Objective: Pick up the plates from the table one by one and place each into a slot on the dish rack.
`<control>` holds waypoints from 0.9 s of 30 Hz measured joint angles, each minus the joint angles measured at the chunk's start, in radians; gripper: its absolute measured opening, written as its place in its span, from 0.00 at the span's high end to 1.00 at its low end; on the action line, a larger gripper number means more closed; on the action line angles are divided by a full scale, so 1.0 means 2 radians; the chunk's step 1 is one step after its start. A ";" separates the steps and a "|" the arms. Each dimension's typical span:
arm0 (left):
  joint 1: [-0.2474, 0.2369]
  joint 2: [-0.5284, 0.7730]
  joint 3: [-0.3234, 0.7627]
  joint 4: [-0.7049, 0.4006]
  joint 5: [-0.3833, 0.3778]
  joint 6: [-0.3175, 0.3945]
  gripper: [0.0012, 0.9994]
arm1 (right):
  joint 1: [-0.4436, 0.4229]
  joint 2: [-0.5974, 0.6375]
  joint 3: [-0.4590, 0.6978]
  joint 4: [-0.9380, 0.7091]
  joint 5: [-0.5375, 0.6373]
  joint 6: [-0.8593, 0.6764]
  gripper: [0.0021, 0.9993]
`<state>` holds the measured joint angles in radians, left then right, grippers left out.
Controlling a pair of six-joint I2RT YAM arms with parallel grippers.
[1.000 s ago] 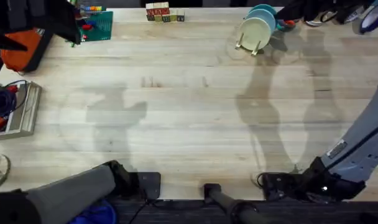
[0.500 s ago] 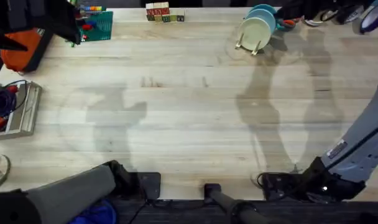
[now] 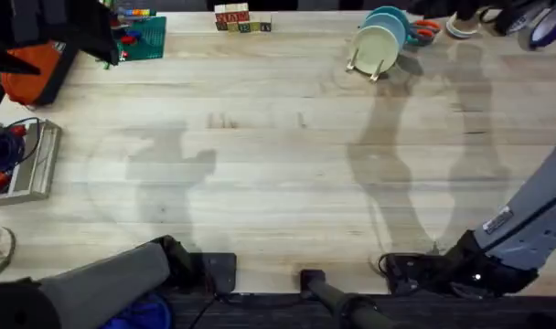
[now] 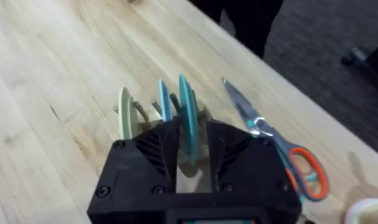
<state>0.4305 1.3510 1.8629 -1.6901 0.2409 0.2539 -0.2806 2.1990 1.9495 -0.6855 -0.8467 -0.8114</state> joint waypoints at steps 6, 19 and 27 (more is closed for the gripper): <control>0.000 0.000 0.000 0.000 0.000 0.000 0.01 | -0.014 -0.044 0.000 -0.018 -0.004 0.000 0.70; 0.000 0.000 0.000 0.000 0.000 0.000 0.01 | -0.056 -0.150 0.000 -0.157 0.051 -0.012 0.01; 0.000 0.000 0.000 0.000 0.000 0.000 0.01 | -0.058 -0.236 0.000 -0.242 0.149 -0.039 0.01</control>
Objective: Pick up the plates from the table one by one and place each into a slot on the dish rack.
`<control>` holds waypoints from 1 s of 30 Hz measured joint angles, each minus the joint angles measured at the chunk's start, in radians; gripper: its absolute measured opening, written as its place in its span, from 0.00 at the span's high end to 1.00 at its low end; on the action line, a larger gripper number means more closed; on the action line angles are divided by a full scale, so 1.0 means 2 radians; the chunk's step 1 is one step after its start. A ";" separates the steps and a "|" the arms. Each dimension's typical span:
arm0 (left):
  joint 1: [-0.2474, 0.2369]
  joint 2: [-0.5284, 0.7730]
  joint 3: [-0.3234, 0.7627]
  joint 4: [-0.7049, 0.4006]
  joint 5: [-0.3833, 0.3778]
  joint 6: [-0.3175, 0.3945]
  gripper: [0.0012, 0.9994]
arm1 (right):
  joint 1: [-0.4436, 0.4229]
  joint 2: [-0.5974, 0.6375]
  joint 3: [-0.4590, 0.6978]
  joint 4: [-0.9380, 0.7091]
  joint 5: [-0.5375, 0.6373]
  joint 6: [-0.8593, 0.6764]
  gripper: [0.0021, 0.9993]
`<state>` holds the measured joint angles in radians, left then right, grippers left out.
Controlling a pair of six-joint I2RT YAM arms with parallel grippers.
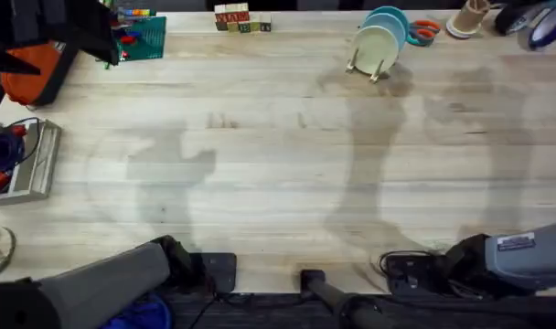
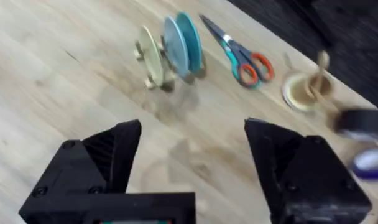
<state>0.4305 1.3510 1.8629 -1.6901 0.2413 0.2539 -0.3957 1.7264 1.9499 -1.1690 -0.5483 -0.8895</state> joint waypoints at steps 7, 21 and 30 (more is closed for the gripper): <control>0.000 0.000 0.000 0.000 0.000 0.000 0.01 | 0.000 -0.061 0.000 -0.025 0.087 0.015 0.01; 0.000 0.000 0.000 0.000 0.000 0.000 0.01 | -0.061 -0.186 -0.033 -0.041 0.133 0.007 0.00; 0.000 0.000 0.000 0.000 0.000 0.000 0.01 | -0.076 -0.221 -0.111 -0.044 0.112 -0.008 0.00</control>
<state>0.4305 1.3510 1.8629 -1.6901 0.2413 0.2539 -0.5472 1.2834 1.7284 -1.2572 -0.3238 -0.9054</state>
